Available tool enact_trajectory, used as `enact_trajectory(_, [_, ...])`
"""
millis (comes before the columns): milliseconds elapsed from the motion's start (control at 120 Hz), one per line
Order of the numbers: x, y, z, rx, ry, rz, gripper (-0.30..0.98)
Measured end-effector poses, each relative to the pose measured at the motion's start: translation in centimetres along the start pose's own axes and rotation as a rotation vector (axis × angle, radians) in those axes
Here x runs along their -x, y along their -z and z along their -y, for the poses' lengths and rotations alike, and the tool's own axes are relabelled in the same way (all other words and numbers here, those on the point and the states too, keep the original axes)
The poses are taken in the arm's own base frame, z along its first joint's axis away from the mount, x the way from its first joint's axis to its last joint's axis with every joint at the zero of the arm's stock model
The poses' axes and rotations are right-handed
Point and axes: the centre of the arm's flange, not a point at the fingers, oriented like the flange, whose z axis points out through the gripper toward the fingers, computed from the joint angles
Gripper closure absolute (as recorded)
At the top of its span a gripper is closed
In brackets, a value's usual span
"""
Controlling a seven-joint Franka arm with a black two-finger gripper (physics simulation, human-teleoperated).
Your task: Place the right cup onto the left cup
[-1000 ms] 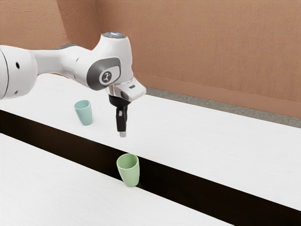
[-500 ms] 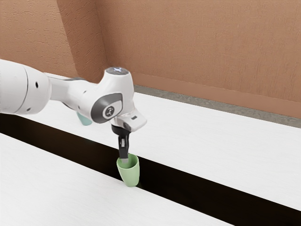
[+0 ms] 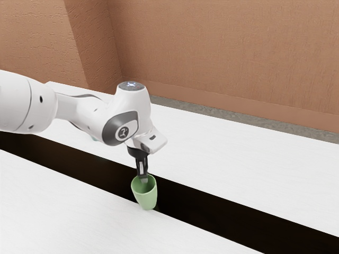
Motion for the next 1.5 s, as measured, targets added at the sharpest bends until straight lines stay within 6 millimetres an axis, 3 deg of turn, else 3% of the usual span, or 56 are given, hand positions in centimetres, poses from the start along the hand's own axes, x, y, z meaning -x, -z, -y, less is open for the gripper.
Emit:
enact_trajectory(142, [0.3, 1.0, 0.4, -0.018, 0.014, -0.019, 0.77])
enact_trajectory(258, [1.3, 3.6, 1.2, -0.037, 0.047, -0.057, 0.78])
enact_trajectory(742, [12.8, 11.4, 10.4, -0.100, 0.281, -0.067, 0.79])
enact_trajectory(958, [18.9, 13.0, 15.4, -0.112, 0.384, -0.037, 0.79])
enact_trajectory(1142, [21.4, 14.0, 19.6, -0.120, 0.407, -0.006, 0.79])
enact_trajectory(1208, [21.9, 14.6, 20.3, -0.121, 0.399, 0.002, 0.79])
enact_trajectory(1350, [25.5, 16.1, 22.1, -0.127, 0.418, 0.016, 0.79])
enact_trajectory(1500, [27.6, 17.9, 23.9, -0.140, 0.409, 0.034, 0.79])
